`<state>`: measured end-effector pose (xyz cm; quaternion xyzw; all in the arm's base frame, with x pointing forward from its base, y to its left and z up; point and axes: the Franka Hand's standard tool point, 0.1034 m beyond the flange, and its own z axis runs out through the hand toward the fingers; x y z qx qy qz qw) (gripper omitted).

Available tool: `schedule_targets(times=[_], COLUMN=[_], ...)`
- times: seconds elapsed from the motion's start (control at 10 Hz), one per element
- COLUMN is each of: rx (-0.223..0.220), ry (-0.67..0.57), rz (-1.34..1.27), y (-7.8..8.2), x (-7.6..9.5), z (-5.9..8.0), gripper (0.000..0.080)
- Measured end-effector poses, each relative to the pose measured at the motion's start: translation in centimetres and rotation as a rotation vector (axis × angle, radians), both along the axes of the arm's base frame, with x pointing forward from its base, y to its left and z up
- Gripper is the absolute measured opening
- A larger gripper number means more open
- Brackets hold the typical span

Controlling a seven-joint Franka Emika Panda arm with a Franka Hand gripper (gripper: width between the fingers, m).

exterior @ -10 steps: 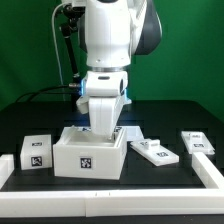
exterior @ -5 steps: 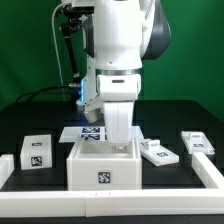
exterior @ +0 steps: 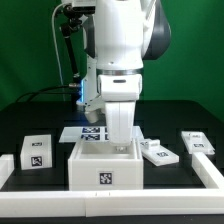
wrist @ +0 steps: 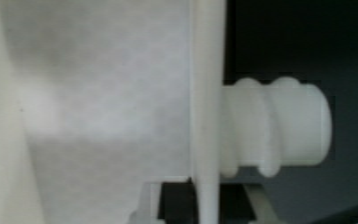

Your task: Assemble cabinet

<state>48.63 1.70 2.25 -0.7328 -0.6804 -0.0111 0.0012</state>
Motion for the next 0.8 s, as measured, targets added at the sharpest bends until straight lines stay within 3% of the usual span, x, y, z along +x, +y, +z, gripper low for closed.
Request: schedule_targets(times=[0.3,0.8], rx=[0.008,0.012], ry=[-0.005,0.01], rz=[0.034,0.053], y=[2.4,6.7], x=[3.2,3.4], z=[0.1,0.0], gripper=[0.0038,0.0038])
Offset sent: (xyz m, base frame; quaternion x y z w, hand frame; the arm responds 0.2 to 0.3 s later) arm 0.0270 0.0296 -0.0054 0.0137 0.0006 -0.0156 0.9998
